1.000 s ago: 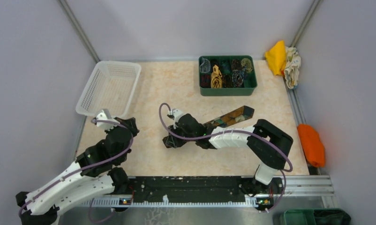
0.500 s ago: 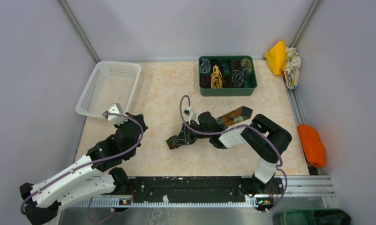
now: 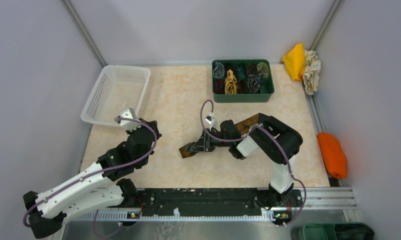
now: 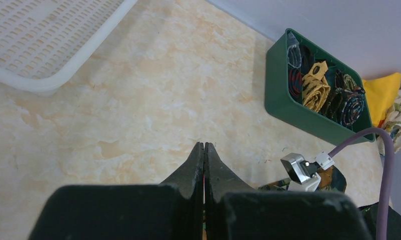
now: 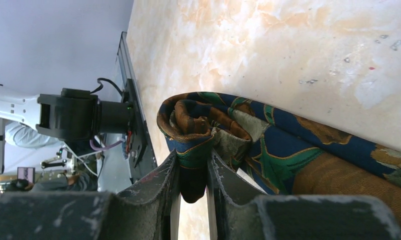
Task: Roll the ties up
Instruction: Roll the tie at the center of the board.
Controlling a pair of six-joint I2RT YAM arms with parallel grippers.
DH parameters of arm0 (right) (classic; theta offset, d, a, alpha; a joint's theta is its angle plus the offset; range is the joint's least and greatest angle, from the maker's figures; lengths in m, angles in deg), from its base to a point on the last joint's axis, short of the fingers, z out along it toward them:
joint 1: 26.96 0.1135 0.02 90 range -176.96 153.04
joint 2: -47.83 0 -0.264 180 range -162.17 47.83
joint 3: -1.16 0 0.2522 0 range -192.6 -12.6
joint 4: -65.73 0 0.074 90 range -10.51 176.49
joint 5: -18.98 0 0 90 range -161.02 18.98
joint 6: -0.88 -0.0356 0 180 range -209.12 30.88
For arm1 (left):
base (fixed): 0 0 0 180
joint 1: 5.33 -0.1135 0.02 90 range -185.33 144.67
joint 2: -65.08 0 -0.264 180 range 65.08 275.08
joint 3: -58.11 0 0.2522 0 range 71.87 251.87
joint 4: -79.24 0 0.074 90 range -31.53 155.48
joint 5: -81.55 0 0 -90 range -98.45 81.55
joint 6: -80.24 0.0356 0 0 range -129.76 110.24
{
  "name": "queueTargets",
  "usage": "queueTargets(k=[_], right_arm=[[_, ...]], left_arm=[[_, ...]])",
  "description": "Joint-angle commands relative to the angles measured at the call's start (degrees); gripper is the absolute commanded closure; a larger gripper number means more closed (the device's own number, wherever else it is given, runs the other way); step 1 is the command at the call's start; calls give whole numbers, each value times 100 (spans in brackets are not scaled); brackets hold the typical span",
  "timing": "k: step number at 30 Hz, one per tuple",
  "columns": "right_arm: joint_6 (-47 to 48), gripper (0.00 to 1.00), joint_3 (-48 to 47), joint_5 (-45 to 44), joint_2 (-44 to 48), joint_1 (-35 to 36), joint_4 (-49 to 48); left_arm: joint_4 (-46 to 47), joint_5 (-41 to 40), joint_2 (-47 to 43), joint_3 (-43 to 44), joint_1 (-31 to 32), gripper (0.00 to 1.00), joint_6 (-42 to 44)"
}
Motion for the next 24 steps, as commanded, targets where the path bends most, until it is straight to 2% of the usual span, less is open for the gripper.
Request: queueTargets(k=[1,8,13,17,24], right_arm=[[47,79,82,-29,123,-150,-264],[812,72,-62,-754,811,-168,1462],[1218,57,-209,-1100,1252,-163,2412],[1480,56,-323,-1592,1511,-153,3100],[1760,59,-389,-2218,1774,-112,3701]], left_arm=[[231,110,99,101,2,100,125],[431,314,310,-53,0,100,125],[782,517,568,-173,0,100,223],[985,628,943,-202,-9,100,243],[1419,884,1623,-307,-97,100,222]])
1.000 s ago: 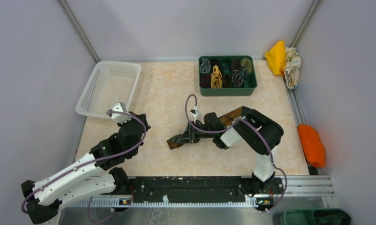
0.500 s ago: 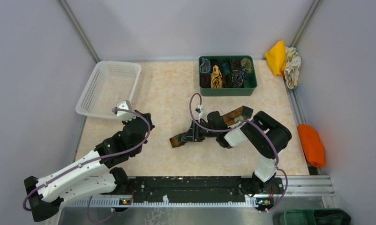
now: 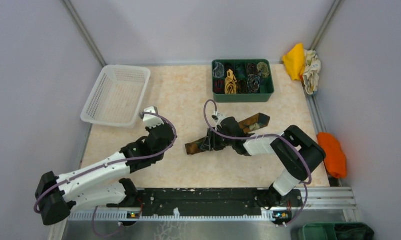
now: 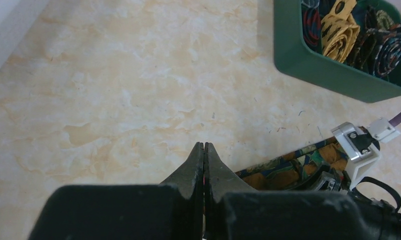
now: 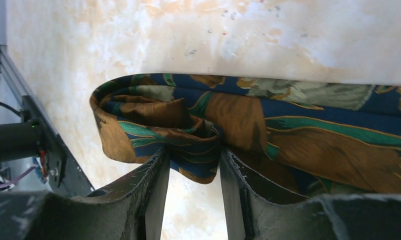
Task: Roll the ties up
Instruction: Roll the tie at the center of the board.
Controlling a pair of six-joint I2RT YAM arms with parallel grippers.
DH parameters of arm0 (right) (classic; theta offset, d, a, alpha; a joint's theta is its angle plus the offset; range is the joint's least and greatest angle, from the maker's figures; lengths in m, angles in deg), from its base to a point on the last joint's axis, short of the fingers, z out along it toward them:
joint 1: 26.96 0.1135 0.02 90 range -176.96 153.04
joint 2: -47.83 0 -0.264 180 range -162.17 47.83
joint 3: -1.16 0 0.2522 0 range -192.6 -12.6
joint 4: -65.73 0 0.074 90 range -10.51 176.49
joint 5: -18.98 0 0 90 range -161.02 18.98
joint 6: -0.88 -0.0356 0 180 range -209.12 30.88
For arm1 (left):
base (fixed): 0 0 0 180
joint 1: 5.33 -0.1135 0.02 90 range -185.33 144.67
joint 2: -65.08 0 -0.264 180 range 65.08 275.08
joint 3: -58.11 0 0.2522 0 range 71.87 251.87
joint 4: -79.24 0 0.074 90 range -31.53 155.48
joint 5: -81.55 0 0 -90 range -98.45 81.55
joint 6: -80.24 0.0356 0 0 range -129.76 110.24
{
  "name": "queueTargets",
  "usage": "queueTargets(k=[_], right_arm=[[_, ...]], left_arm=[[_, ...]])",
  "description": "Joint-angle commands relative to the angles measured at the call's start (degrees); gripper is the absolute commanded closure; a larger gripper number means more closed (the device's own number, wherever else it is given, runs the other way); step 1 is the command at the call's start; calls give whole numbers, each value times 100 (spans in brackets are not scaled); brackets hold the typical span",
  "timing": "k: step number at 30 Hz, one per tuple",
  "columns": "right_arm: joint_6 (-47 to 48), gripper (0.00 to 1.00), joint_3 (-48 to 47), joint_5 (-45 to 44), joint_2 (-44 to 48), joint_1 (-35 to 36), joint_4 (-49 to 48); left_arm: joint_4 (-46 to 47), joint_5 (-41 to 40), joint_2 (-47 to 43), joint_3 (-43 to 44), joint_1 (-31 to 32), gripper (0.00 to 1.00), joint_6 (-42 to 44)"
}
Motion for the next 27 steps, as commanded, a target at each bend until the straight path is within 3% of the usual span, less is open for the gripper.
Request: queueTargets(k=[1,6,10,17,20,23,25,27], right_arm=[[396,60,-326,-654,273,16,525],[568,60,-559,-1005,236,201,907],[529,58,-547,-1400,633,420,981],[415,51,-374,-2184,1672,953,1571],[237,51,-125,-2379,2068,1189,1676],[90,59,152,-2406,2241,1388,1504],[5,71,316,-2378,2219,1478,1313],[-88,89,443,-2382,2124,1550,1090]], left_arm=[[616,322,304,-168,-122,100,132],[1161,1017,835,-316,-803,100,225],[2099,2265,1452,-357,-1632,100,543],[3193,2983,2744,117,-1821,100,1556],[3688,3737,3282,99,-2049,100,1643],[4045,4169,3724,51,-2163,100,1663],[4166,4372,3972,50,-2210,100,1675],[4212,4590,4146,75,-2223,100,1688]])
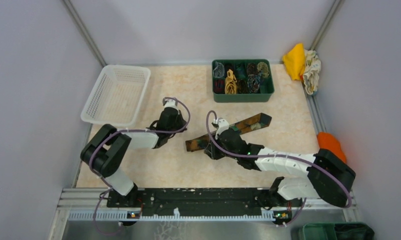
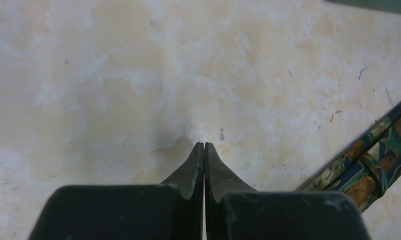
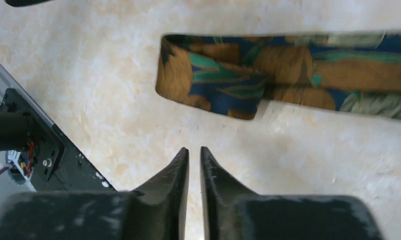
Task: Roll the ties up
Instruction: Roll the tie at the center of the board.
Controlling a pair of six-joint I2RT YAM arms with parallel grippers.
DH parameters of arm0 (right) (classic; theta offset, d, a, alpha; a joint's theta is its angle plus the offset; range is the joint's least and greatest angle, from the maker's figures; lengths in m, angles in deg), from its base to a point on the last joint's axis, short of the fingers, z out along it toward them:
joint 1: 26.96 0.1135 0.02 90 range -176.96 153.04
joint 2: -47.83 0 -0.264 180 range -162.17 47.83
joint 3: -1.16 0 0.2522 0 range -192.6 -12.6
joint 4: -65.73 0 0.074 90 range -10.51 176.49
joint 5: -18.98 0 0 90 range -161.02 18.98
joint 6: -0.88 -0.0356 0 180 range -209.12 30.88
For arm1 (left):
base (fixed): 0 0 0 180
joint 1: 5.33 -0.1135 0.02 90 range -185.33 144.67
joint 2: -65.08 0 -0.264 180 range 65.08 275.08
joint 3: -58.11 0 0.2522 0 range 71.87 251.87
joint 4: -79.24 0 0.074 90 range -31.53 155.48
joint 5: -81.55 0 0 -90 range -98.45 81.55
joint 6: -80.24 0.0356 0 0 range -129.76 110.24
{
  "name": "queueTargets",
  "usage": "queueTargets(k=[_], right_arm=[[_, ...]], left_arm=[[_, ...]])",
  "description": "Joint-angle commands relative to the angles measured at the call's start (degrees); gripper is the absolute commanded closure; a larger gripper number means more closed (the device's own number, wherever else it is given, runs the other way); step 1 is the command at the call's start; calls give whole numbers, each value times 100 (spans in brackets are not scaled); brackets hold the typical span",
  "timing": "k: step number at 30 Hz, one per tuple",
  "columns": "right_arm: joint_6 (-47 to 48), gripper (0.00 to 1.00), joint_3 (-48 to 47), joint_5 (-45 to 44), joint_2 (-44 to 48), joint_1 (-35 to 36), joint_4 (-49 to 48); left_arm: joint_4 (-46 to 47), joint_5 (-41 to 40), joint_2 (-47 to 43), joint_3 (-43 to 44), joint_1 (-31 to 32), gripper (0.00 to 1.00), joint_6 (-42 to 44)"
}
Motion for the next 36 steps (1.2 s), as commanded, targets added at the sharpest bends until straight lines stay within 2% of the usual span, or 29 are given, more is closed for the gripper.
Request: queueTargets(k=[1,2,10,18,24,29,33,36], right_arm=[[-268,97,292,-183,-124,175,-487],[-337,100,357,-213,-229,203,-644],[-745,100,507,-501,-1603,481,-1918],[-960,100,184,-863,-2598,488,-2528],[-1039,100,-57,-1166,-2832,488,-2534],[-1074,100,-170,-1061,-2957,492,-2532],[-1127,100,-17,-968,-2793,490,-2564],[-1075,100,51,-828,-2497,496,-2303]], left_arm=[[550,886,368,124,-54,100,185],[503,960,442,163,-59,100,194],[777,1823,952,-36,-60,100,45],[1185,1886,898,-778,-46,100,-338],[1663,2109,866,-1384,55,100,-722],[1896,2253,869,-1678,239,100,-955],[1797,2225,876,-1671,242,100,-973],[1385,1976,828,-1390,234,100,-894]])
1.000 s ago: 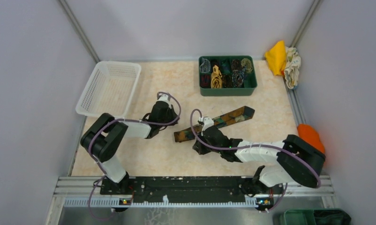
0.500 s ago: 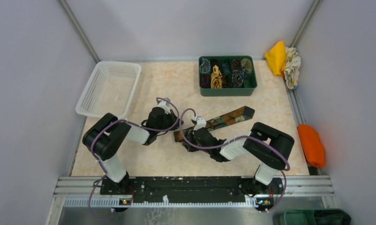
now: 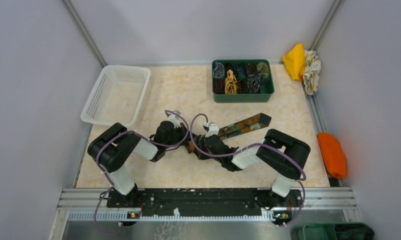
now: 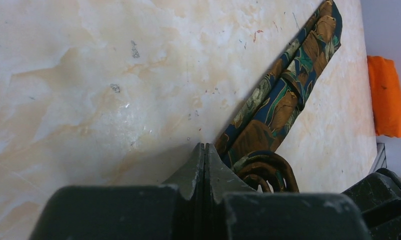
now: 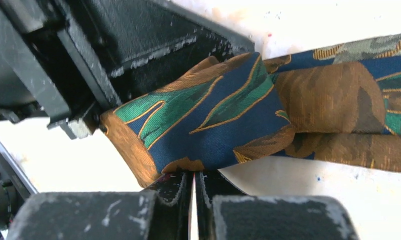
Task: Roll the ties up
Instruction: Roll the tie at the center of the board.
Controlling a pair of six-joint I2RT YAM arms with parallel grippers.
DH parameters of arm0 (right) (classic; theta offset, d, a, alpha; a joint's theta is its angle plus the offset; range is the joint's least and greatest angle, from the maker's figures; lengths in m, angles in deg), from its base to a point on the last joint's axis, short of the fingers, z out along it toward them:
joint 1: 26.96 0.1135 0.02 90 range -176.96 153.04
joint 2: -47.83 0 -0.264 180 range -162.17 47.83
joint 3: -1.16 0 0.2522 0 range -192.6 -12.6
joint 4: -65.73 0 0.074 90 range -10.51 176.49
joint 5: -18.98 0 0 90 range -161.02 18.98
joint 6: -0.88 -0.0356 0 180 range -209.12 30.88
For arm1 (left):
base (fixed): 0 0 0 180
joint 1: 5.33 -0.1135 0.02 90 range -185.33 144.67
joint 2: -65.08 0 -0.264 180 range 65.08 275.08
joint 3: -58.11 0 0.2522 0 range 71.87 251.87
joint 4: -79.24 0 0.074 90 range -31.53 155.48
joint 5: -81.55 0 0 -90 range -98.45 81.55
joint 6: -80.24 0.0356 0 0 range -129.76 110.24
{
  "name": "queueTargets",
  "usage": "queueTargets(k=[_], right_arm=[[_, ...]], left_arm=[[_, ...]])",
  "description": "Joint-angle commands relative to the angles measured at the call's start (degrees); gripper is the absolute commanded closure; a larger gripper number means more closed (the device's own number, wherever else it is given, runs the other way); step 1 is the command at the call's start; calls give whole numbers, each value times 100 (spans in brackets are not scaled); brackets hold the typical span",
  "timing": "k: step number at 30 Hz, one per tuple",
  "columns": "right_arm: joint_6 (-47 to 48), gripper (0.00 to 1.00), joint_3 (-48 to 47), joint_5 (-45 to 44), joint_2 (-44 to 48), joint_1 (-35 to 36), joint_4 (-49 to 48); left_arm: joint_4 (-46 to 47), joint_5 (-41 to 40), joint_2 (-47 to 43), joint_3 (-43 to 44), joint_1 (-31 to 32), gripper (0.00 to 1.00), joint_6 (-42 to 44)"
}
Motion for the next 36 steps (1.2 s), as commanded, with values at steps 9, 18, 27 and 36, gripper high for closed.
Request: queueTargets(k=[9,18,27,36], right_arm=[[560,100,-145,-1146,2135,664,3210],[1405,60,-1765,-2411,1870,1213,5208],[2502,9,-3915,-3507,-318,1759,5731],[2411,15,-4322,-3484,-1014,1645,5899]], left_arm=[[-4359,-2573,-1541,1293,-74,100,-180],[-7143,-4204,-6171,1266,-45,100,-1056],[-8323,-4614,-7336,1922,-56,100,-840],[-8282,-4739,-7578,1681,-50,100,-729]])
